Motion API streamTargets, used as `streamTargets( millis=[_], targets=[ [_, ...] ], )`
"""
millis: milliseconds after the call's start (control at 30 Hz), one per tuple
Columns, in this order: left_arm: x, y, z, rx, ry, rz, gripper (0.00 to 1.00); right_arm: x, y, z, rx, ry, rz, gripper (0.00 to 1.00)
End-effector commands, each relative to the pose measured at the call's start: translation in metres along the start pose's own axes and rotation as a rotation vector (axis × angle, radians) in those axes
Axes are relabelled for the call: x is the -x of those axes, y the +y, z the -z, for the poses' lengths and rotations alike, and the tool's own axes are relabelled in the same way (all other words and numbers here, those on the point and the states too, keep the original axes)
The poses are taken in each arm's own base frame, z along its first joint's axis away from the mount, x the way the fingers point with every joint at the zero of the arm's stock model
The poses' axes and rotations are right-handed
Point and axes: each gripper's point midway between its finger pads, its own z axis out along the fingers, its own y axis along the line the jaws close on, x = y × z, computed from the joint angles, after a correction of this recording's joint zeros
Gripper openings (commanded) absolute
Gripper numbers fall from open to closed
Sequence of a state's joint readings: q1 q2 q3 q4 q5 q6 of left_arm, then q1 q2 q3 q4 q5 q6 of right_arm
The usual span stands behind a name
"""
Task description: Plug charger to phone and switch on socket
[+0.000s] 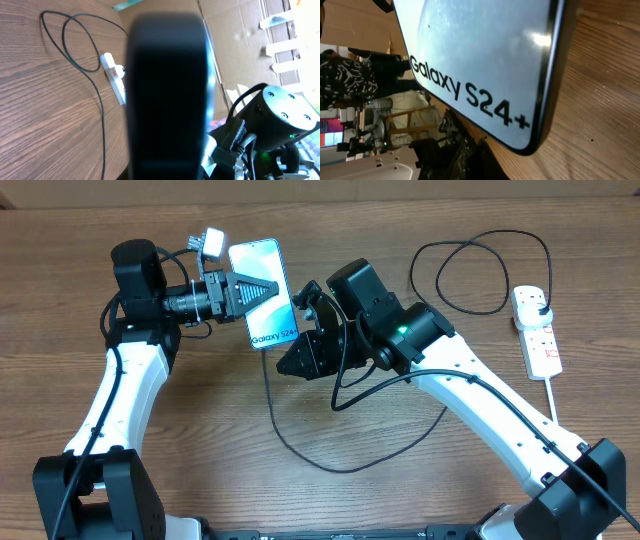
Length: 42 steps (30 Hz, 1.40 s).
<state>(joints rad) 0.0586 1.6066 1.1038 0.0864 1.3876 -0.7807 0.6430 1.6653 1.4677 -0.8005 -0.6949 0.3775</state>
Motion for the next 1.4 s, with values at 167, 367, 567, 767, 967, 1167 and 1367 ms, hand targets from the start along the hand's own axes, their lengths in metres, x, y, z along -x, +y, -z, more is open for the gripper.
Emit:
streamTargets(
  millis=[167, 367, 567, 767, 967, 1167, 1367],
  targets=[
    [0.005, -0.005, 0.008, 0.0, -0.016, -0.117, 0.04, 0.004, -0.009, 0.004, -0.076, -0.034, 0.018, 0.04],
    [0.03, 0.023, 0.042, 0.133, -0.167, -0.052, 0.04, -0.002, -0.029, 0.006, -0.184, -0.028, -0.018, 0.4],
    [0.038, 0.072, 0.084, 0.342, -0.321, 0.147, 0.04, 0.002, -0.041, 0.007, -0.252, -0.053, -0.023, 0.67],
    [0.025, 0.105, 0.106, 0.5, -0.366, 0.261, 0.05, 0.001, -0.077, -0.019, -0.389, -0.022, -0.031, 0.65],
    [0.014, 0.115, 0.108, 0.554, -0.345, 0.28, 0.07, -0.021, -0.101, -0.079, -0.483, 0.083, 0.025, 0.63],
    [0.012, 0.119, 0.111, 0.579, -0.347, 0.291, 0.1, -0.048, -0.118, -0.129, -0.628, 0.134, 0.137, 0.61],
    [0.011, 0.119, 0.111, 0.581, -0.345, 0.296, 0.11, -0.065, -0.134, -0.149, -0.786, 0.144, 0.235, 0.5]
  ],
)
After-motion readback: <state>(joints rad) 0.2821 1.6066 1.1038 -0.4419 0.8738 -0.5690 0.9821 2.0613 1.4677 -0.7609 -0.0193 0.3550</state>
